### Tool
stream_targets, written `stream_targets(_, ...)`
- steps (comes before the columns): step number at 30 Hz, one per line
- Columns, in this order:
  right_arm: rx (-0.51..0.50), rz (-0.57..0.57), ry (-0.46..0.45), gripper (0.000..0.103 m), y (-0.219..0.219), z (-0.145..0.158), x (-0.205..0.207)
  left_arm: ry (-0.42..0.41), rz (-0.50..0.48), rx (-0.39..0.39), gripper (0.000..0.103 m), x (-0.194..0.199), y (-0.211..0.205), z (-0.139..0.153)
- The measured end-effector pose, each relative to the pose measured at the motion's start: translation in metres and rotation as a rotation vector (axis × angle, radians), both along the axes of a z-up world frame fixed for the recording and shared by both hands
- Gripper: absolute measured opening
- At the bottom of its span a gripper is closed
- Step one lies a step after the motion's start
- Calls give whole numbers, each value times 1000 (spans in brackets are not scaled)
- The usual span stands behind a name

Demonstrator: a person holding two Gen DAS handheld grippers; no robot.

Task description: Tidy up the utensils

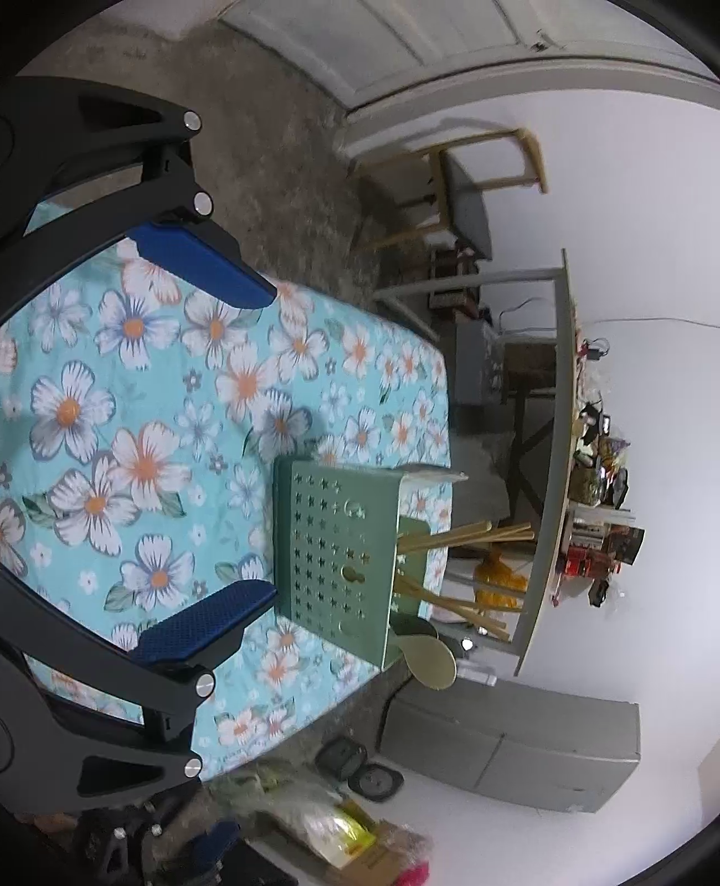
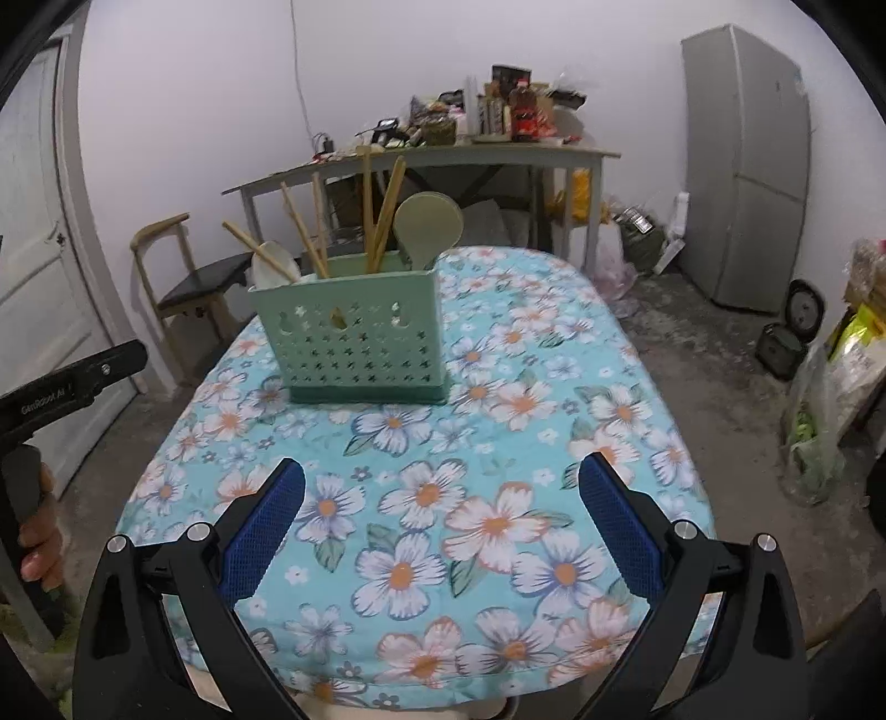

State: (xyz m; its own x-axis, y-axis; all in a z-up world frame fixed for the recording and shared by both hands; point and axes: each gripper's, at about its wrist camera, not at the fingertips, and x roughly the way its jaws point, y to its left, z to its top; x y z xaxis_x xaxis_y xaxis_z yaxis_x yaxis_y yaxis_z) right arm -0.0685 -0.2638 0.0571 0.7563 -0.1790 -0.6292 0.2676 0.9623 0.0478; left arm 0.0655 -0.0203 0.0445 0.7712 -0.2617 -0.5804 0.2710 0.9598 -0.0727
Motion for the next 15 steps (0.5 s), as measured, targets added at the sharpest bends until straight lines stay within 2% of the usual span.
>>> stream_targets(3,-32,-29,-10,97,2,4,-2,-1,16,17,95,-3,-1,3)
stream_targets(8,-37,-45,3,97,2,4,0,28,-29,-29,95,-6,-1,2)
stream_targets(15,-31,-36,2,97,3,4,0,55,13,11,95,-5,-8,-7)
